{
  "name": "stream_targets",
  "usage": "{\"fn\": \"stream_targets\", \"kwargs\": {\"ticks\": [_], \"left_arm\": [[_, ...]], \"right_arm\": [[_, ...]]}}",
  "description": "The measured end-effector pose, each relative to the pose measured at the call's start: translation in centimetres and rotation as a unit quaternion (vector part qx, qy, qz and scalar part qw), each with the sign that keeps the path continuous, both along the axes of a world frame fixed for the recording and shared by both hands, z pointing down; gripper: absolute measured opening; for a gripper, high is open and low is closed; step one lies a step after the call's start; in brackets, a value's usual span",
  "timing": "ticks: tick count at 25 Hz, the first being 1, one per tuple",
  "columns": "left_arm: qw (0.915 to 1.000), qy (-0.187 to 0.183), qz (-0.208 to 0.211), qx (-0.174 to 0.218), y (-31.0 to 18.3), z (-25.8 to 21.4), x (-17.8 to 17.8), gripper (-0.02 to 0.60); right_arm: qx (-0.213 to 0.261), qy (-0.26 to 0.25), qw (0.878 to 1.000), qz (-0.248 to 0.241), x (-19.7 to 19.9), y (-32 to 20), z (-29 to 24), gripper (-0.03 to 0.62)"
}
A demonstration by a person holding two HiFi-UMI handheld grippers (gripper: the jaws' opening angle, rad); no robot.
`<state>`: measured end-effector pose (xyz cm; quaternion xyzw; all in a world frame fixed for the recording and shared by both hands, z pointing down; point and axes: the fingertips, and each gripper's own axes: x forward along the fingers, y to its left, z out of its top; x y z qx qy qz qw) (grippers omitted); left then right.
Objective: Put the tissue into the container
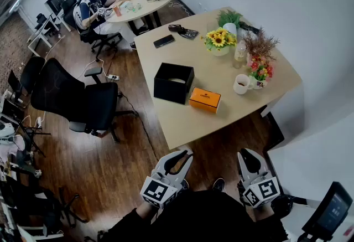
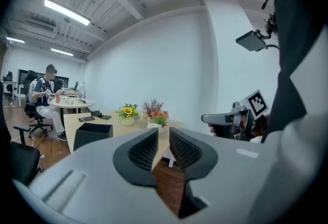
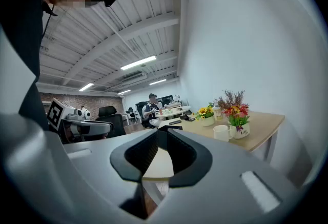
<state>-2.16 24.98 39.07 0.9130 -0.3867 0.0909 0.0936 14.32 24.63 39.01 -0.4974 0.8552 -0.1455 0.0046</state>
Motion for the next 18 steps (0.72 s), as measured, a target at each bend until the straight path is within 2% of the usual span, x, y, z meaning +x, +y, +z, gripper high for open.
{"fn": "stream_targets", "kwargs": {"ticks": [5,9,14,18], "left_arm": [[0.9981,-0.06,0.01,-0.013,-1.9,1.7,2.6,0.081],[0.994,-0.107,0.02,-0.014,-4.1,2.8,2.5,0.095],[0.9904,-0.128,0.043,-0.029,-9.0,4.9,0.4,0.104],[0.9872,-0.137,0.077,-0.027,-14.6,6.2,-1.4,0.114]], "right_arm": [[-0.005,0.0,1.0,-0.023,2.0,-1.9,1.0,0.051],[-0.022,0.017,0.999,-0.043,2.4,-4.1,3.2,0.069],[-0.048,0.047,0.997,-0.039,1.4,-7.8,6.4,0.084],[-0.082,0.048,0.995,0.002,0.4,-12.2,8.0,0.089]]}}
